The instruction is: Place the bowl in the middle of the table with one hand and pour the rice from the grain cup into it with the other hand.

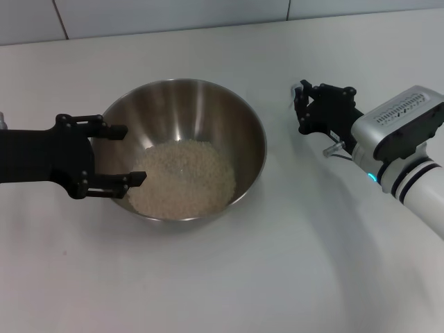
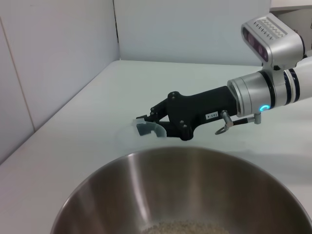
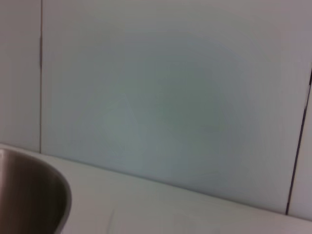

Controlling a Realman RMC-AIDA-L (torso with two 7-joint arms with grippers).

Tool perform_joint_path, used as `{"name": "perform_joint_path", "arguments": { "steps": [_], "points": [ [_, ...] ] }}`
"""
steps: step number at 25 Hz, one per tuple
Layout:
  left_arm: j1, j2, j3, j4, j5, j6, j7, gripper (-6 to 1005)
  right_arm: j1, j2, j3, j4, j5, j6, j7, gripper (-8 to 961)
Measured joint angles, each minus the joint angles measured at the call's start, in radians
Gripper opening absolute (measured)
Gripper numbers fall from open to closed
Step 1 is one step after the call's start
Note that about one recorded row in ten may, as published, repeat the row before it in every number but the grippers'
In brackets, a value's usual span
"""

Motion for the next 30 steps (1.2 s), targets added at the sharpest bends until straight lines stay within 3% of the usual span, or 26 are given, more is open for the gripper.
{"name": "perform_joint_path", "arguments": {
  "steps": [3, 10, 14, 18, 22, 23, 24, 26, 28, 30],
  "points": [
    [0.0, 0.0, 0.003, 0.0, 0.0, 0.0, -0.002, 815, -0.007, 0.001, 0.0, 0.004, -0.025, 0.002, 0.0, 53],
    [0.0, 0.0, 0.003, 0.0, 0.0, 0.0, -0.002, 815, -0.081, -0.002, 0.0, 0.055, -0.048, -0.015, 0.001, 342],
    [0.0, 0.001, 0.003, 0.0, 0.0, 0.0, -0.003, 815, -0.155, -0.005, -0.002, 0.07, -0.072, -0.102, 0.003, 505],
    [0.0, 0.001, 0.003, 0.0, 0.0, 0.004, -0.003, 815, -0.255, -0.012, -0.002, 0.077, -0.084, -0.285, 0.044, 620],
    [0.0, 0.002, 0.003, 0.0, 0.0, 0.004, -0.003, 814, -0.315, -0.055, -0.003, 0.017, -0.099, -0.6, 0.271, 736],
    [0.0, 0.002, 0.002, 0.0, 0.0, 0.002, -0.002, 814, -0.29, -0.087, -0.01, -0.061, -0.143, -0.753, 0.409, 752],
    [0.0, 0.002, 0.002, 0.0, 0.0, 0.002, -0.002, 814, -0.29, -0.087, -0.01, -0.061, -0.143, -0.753, 0.409, 768],
    [0.0, 0.002, 0.002, 0.0, 0.0, 0.002, -0.002, 814, -0.219, -0.117, -0.023, -0.179, -0.216, -0.873, 0.545, 801],
    [0.001, 0.002, 0.0, 0.0, 0.0, 0.001, 0.001, 814, -0.122, -0.13, -0.065, -0.32, -0.265, -0.912, 0.683, 833],
    [0.001, 0.001, -0.001, -0.001, -0.001, 0.001, 0.002, 814, -0.022, -0.119, -0.153, -0.473, -0.284, -0.919, 0.813, 833]
  ]
}}
